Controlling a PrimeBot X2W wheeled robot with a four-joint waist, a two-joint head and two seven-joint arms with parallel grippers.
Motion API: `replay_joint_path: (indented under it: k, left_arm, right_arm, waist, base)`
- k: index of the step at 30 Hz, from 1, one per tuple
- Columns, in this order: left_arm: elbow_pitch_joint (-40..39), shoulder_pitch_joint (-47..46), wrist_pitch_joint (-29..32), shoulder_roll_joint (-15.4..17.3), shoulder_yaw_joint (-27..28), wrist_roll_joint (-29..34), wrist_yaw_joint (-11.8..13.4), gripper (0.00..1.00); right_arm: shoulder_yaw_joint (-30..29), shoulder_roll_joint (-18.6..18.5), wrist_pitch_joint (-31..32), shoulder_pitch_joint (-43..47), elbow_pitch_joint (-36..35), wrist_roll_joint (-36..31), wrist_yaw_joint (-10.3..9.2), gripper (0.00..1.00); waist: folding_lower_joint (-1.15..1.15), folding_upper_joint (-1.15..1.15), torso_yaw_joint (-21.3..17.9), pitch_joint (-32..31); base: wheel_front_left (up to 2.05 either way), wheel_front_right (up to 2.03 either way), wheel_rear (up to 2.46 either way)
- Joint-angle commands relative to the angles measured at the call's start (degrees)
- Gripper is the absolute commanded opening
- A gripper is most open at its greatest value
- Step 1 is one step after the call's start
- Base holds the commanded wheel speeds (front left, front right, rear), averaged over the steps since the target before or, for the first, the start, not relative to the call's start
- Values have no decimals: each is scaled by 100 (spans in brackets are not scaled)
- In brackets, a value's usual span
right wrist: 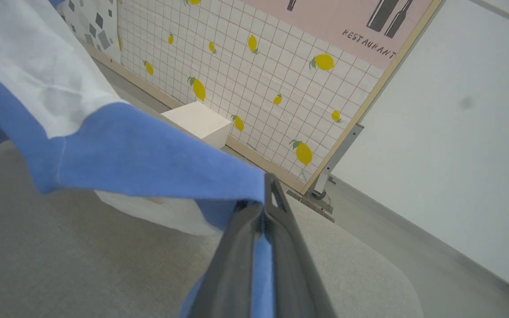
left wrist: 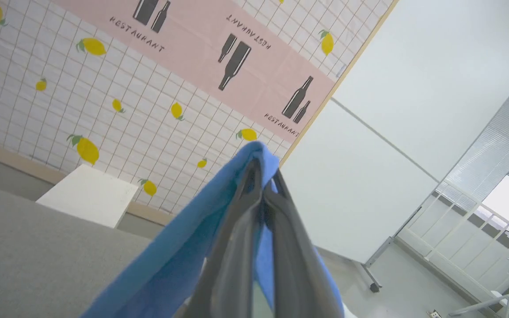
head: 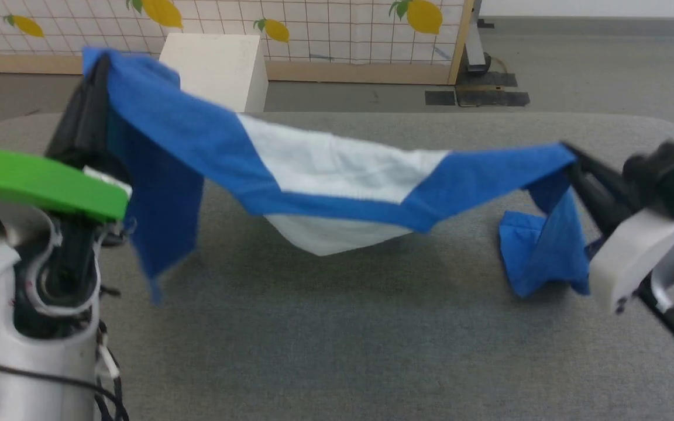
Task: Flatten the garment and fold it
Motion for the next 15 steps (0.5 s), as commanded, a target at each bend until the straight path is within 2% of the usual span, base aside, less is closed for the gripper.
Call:
replay_joint_path:
  k: [1, 6, 10, 15]
  left_arm:
    - [-15, -332, 118, 101, 2, -15, 68, 0]
    - [255, -1369, 387, 99, 81, -148, 343, 0]
    - [726, -2293, 428, 105, 161, -151, 529, 0]
    - [1447, -3356, 280, 191, 261, 0, 662, 0]
  right_arm:
    - [44, -149, 129, -384, 26, 134, -9, 0]
    - [385, -641, 415, -1813, 546, 382, -9, 0]
    - [825, -889, 418, -3004, 1133, 389, -9, 0]
    - [1280, -955, 151, -4492, 1988, 198, -9, 0]
  waist:
    - [0, 0, -77, 126]
    - [0, 0, -176, 629]
    - [0, 0, -237, 1181]
    - [0, 0, -300, 1894]
  base:
    - [0, 0, 0]
    - [0, 0, 0]
    - [0, 0, 0]
    - [0, 0, 0]
